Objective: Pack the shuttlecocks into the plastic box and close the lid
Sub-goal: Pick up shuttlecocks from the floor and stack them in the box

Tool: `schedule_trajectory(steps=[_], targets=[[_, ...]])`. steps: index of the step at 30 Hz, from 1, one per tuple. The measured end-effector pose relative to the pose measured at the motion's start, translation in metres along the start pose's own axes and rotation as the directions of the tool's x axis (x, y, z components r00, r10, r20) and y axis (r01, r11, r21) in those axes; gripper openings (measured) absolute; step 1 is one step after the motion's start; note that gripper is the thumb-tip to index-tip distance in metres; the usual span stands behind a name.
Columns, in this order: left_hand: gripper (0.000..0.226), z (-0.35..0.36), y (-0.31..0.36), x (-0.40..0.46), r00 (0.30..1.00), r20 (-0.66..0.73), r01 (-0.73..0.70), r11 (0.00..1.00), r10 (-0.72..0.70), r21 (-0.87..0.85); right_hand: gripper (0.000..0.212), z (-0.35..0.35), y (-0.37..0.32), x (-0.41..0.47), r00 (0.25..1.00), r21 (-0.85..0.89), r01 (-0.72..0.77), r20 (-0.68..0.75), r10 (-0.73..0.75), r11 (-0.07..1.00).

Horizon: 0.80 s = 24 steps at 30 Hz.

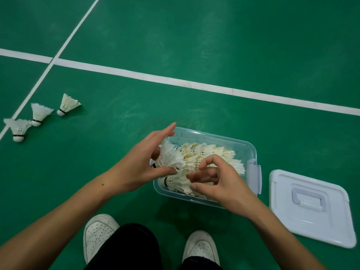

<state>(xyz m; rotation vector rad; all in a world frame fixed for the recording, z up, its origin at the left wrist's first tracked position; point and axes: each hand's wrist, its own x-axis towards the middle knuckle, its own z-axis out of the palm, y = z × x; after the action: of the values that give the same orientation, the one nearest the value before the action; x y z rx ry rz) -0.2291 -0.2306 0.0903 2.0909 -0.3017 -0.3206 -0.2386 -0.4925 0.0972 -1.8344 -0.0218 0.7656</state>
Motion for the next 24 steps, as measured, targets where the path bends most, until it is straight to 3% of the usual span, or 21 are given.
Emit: schedule_trajectory(steps=[4,7,11,14,18,24], targets=[[0.120,0.008,0.006,0.007,0.998,0.041,-0.040,0.997,0.037,0.071,0.044,-0.005,-0.020,-0.007,0.976,-0.016,0.153,-0.152,-0.154,0.988],[0.111,0.016,0.016,0.013,0.993,0.050,-0.107,0.989,0.103,0.105,0.055,0.004,-0.028,-0.006,0.955,-0.106,0.212,-0.187,-0.229,0.972],[0.097,0.033,0.025,0.017,0.982,0.011,-0.190,0.975,0.190,0.114,0.055,0.013,-0.022,-0.005,0.933,-0.061,0.263,-0.237,-0.270,0.963],[0.102,0.034,0.016,0.011,0.983,0.003,-0.185,0.979,0.185,0.091,0.054,0.011,-0.009,-0.016,0.901,-0.059,0.259,-0.344,-0.263,0.964],[0.105,0.026,-0.004,-0.005,0.991,0.004,-0.130,0.958,0.133,0.257,0.060,0.005,0.020,-0.037,0.874,-0.100,0.174,-0.443,-0.200,0.980],[0.070,0.033,-0.024,-0.017,0.980,0.035,-0.187,0.852,0.195,0.490,0.061,0.019,0.041,-0.043,0.841,-0.331,0.198,-0.426,-0.334,0.923]])
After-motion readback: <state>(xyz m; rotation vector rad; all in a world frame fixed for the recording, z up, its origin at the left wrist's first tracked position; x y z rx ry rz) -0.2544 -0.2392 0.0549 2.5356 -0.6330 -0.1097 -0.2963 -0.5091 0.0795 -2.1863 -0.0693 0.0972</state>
